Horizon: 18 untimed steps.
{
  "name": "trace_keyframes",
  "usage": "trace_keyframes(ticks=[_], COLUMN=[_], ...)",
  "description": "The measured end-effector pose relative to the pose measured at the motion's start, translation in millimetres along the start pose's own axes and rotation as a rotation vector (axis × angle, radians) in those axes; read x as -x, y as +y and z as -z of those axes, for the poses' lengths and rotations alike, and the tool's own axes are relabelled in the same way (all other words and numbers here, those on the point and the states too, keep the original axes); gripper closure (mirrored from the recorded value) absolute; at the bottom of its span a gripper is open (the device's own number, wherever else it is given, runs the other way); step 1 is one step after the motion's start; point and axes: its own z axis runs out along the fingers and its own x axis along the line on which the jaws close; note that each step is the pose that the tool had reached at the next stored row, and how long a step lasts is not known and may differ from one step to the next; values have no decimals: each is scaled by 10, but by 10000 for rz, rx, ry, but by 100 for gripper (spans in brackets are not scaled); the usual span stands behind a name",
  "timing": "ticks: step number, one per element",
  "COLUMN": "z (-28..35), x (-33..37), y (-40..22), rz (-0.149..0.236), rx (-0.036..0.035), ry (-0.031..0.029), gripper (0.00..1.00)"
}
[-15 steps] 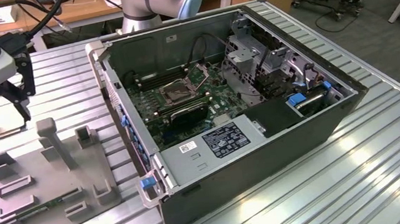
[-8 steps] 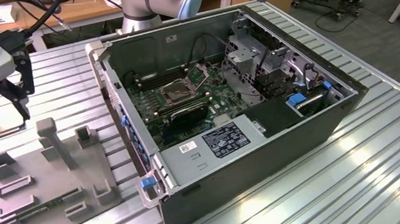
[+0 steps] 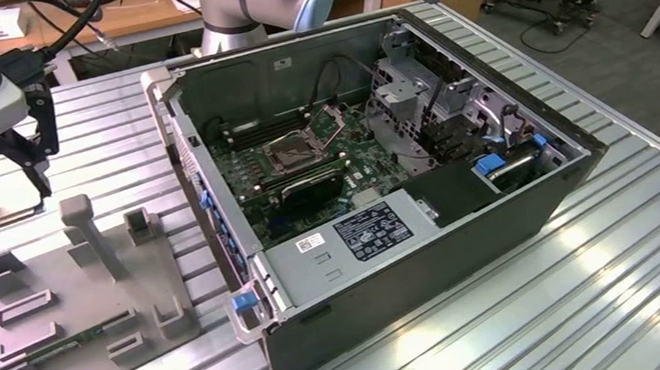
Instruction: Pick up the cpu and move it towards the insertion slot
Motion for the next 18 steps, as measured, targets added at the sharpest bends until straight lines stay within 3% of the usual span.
trace_keyframes(ticks=[18], z=[-2], x=[196], y=[-4], rz=[-1], rx=[0], ry=[-2], gripper=[46])
